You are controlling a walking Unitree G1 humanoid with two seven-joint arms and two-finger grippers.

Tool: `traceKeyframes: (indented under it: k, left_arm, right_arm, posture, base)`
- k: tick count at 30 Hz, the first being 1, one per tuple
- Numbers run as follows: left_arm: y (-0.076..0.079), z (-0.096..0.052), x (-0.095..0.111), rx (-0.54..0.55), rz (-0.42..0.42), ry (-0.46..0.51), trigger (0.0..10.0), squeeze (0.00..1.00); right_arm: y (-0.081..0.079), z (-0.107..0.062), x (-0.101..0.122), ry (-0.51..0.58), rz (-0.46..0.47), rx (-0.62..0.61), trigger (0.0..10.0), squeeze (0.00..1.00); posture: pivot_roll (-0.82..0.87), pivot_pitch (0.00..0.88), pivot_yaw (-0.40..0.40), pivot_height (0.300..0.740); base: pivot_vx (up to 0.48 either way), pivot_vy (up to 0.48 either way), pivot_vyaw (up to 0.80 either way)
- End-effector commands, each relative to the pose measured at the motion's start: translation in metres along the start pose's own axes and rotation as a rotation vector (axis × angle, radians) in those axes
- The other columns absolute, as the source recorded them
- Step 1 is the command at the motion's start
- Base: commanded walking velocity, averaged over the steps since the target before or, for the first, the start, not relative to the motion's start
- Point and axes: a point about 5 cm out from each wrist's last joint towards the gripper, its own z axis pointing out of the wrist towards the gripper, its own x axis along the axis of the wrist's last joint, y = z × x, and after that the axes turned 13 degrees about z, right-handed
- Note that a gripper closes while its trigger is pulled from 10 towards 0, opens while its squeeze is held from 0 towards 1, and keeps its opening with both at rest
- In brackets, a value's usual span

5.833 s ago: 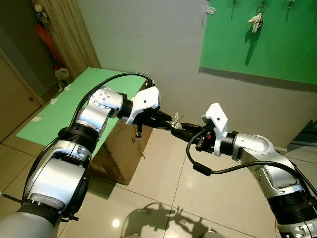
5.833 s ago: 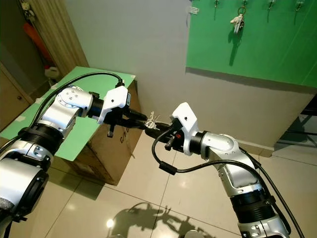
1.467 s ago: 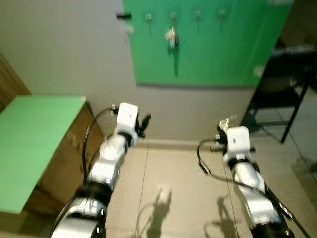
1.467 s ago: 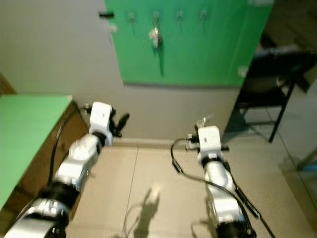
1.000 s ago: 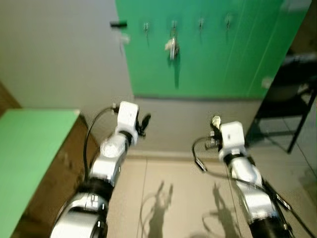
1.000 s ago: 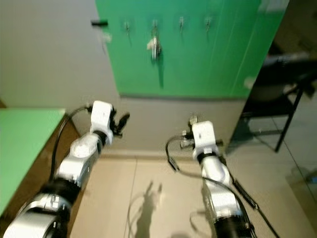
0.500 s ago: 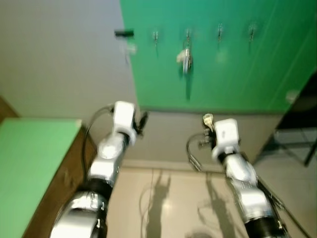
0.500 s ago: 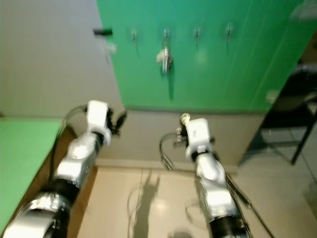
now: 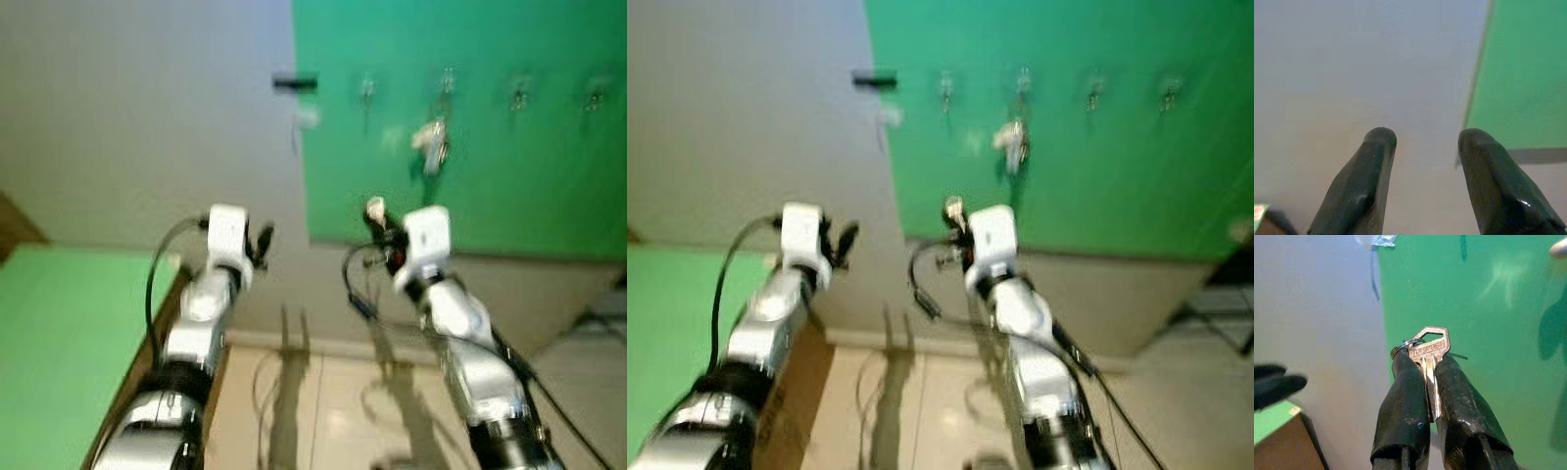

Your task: Hang keys on a hook

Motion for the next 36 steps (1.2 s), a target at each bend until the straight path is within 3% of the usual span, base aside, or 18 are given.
traceKeyframes:
  k: [1,8,9,11,12,14,23,36]
  left_arm:
    - [0.0,-0.004,-0.004,0.014,0.019,-0.004,10.0,0.0]
    - [0.011,-0.004,0.0,-0.038,0.06,0.025,10.0,0.0]
    - [0.012,-0.003,0.003,-0.041,0.076,0.034,10.0,0.0]
    - [0.012,-0.002,0.004,-0.041,0.08,0.037,10.0,0.0]
    - [0.011,-0.001,0.005,-0.038,0.082,0.037,10.0,0.0]
    - [0.01,0.0,0.006,-0.036,0.079,0.036,10.0,0.0]
    - [0.012,-0.001,0.006,-0.042,0.092,0.042,10.0,0.0]
    - [0.013,-0.005,0.005,-0.04,0.099,0.046,10.0,0.0]
  right_arm:
    - [0.001,0.001,0.004,0.005,0.059,-0.013,0.0,0.0]
    - [-0.009,0.022,0.022,0.01,0.239,0.026,0.0,0.0]
    - [-0.007,0.031,0.031,0.02,0.305,0.02,0.0,0.0]
    - [-0.006,0.034,0.034,0.024,0.325,0.016,0.0,0.0]
    - [-0.003,0.045,0.04,0.016,0.382,-0.006,0.0,0.0]
    - [-0.001,0.053,0.044,0.009,0.4,-0.025,0.0,0.0]
    - [0.014,0.074,0.061,0.0,0.326,-0.158,0.0,0.0]
    - [0.007,0.094,0.092,0.06,0.233,-0.101,0.0,0.0]
  posture:
    - [-0.16,0.0,0.081,0.74]
    - [-0.15,0.0,0.077,0.74]
    - [-0.15,0.0,0.076,0.74]
    - [-0.15,0.0,0.076,0.74]
    - [-0.14,0.0,0.075,0.74]
    - [-0.14,0.0,0.073,0.74]
    - [-0.12,0.0,0.058,0.74]
    - [-0.09,0.0,0.033,0.74]
  base:
    - [0.0,0.0,0.0]
    - [0.0,0.0,0.0]
    - [0.0,0.0,0.0]
    - [0.0,0.0,0.0]
    - [0.0,0.0,0.0]
    - [0.0,0.0,0.0]
    - [0.0,0.0,0.0]
    - [0.0,0.0,0.0]
